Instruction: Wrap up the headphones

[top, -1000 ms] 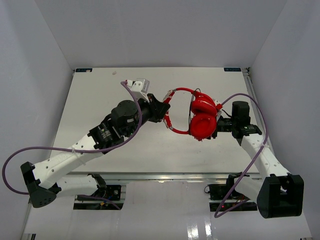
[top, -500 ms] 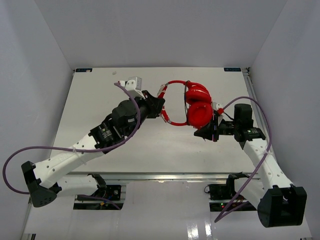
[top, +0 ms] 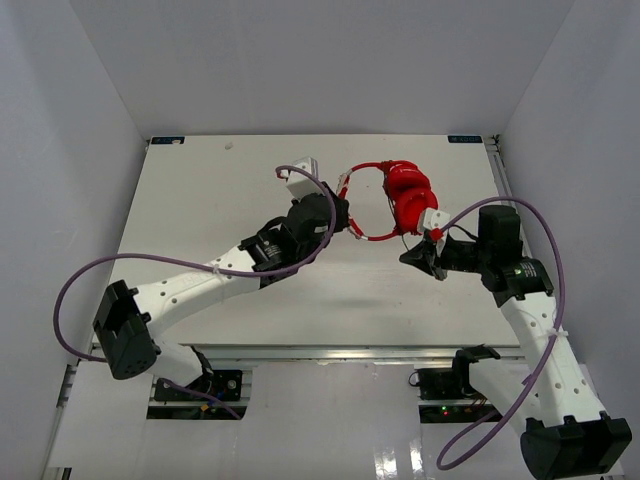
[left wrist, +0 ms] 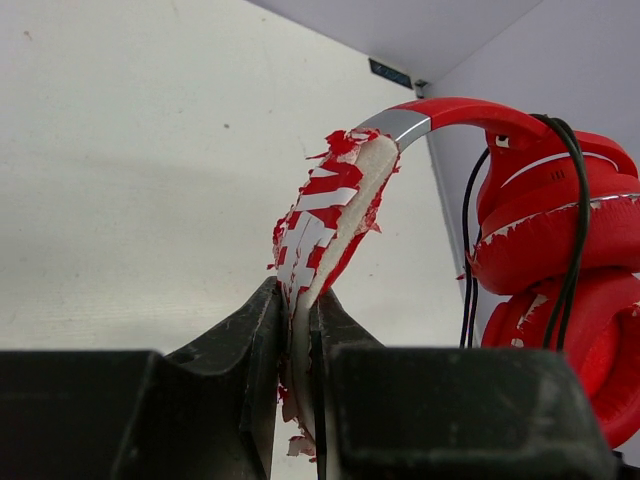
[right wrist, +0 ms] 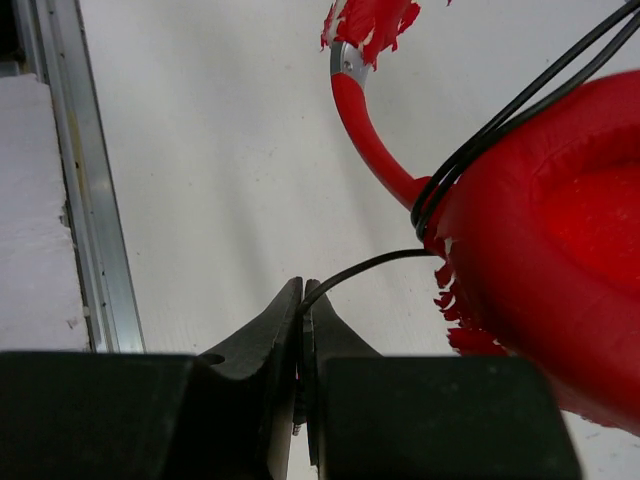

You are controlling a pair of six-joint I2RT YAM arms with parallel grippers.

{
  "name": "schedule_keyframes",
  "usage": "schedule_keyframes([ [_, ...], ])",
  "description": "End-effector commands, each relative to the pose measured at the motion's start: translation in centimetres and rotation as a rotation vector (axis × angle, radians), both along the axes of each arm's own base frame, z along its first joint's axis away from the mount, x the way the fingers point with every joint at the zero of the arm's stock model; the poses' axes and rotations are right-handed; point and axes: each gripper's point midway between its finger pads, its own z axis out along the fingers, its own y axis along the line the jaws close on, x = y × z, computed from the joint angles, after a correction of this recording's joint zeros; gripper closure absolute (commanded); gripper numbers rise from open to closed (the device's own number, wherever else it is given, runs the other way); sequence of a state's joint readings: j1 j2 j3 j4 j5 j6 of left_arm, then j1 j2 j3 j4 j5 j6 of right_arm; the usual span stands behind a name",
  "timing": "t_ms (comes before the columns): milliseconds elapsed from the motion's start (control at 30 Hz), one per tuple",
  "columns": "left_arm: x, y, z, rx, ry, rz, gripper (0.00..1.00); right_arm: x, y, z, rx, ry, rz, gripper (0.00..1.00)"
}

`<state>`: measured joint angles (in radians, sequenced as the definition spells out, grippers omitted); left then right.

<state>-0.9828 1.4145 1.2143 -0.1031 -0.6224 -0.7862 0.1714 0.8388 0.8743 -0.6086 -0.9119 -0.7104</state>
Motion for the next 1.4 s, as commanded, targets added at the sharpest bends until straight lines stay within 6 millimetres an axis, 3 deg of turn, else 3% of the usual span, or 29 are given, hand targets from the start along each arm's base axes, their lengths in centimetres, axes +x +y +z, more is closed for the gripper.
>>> schedule_keyframes([
  [0, 1.4, 0.2, 3.4, -0.152, -0.031, 0.059, 1.00, 0.6, -1.1, -0.2, -0.079, -0.062, -0.059, 0.92],
  [267, 2.6, -2.3, -2.2, -0.012, 0.081, -0.022, 1.00, 2.1, -2.2, -2.4, -0.168, -0.071, -0.126, 0.92],
  [433, 3.1, -5.0, -7.6, 0.115, 0.184, -0.115, 1.00, 2.6, -2.1, -5.1, -0.206, -0.001, -0.119, 0.92],
  [467, 3.3, -4.9, -7.7, 0.120, 0.184, -0.114, 1.00, 2.6, -2.1, -5.5, -0.210, 0.006, -0.119, 0.92],
  [567, 4.0, -6.7, -11.1, 0.173, 0.238, -0.164, 1.00, 2.9, -2.5, -6.9, -0.237, 0.006, -0.146, 0.92],
  [700, 4.7, -9.3, -14.1, 0.197, 0.273, -0.239, 1.00, 3.4, -3.6, -9.6, -0.297, 0.029, -0.194, 0.92],
  [1000, 5.0, -13.5, -16.9, 0.196, 0.274, -0.394, 1.00, 4.4, -5.9, -12.7, -0.405, 0.070, -0.298, 0.91],
  [1367, 3.9, -14.7, -19.5, 0.175, 0.298, -0.479, 1.00, 2.7, -6.2, -15.4, -0.408, 0.158, -0.288, 0.84],
])
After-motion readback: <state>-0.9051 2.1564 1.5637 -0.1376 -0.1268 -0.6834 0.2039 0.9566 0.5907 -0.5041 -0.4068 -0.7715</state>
